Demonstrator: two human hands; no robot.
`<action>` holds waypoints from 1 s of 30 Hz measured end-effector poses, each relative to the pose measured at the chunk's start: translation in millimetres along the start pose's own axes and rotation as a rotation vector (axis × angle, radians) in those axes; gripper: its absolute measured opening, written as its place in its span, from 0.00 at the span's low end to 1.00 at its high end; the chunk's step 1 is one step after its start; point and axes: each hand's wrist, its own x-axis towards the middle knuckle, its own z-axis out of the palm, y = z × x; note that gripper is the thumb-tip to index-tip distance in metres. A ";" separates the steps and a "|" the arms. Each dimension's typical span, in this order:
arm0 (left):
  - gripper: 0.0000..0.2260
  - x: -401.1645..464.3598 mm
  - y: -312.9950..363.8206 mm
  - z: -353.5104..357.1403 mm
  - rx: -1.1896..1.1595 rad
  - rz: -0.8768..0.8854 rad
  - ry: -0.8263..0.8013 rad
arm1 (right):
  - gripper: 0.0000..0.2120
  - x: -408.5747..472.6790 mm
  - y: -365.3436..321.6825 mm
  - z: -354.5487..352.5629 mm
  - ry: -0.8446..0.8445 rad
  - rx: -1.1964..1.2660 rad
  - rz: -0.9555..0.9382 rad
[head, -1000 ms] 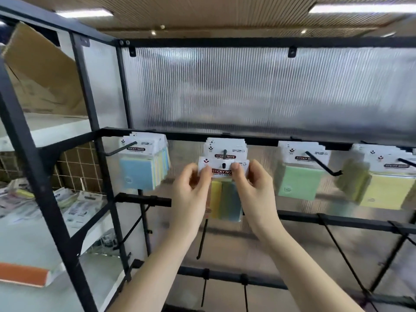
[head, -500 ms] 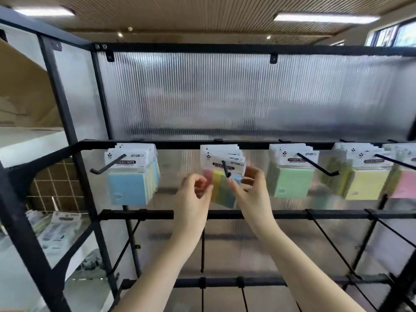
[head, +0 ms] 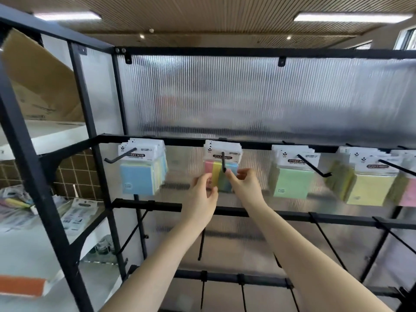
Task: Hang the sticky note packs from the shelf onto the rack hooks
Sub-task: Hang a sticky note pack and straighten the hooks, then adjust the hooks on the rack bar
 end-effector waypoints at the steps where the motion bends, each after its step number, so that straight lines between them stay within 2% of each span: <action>1: 0.17 -0.9 1.4 1.1 0.016 -0.019 -0.026 | 0.19 1.1 1.4 -0.3 -0.012 -0.015 0.019; 6: 0.18 -11.7 8.0 2.8 0.103 -0.073 -0.138 | 0.14 2.1 13.1 -8.0 -0.070 -0.110 0.139; 10: 0.16 -27.9 8.2 -3.3 0.144 -0.118 -0.151 | 0.13 -12.7 25.0 -15.2 -0.217 -0.133 0.262; 12: 0.15 -38.9 4.1 -10.5 0.162 -0.139 -0.145 | 0.12 -26.6 28.0 -16.2 -0.290 -0.165 0.264; 17: 0.12 -66.5 -11.5 -34.3 0.196 -0.233 -0.114 | 0.10 -61.3 23.8 -7.8 -0.404 -0.179 0.161; 21: 0.10 -94.6 -28.2 -55.4 0.278 -0.301 -0.109 | 0.10 -89.9 11.8 6.9 -0.474 -0.244 -0.025; 30: 0.09 -131.3 -73.5 -128.5 0.358 -0.429 -0.115 | 0.11 -143.4 -23.6 90.3 -0.613 -0.360 -0.301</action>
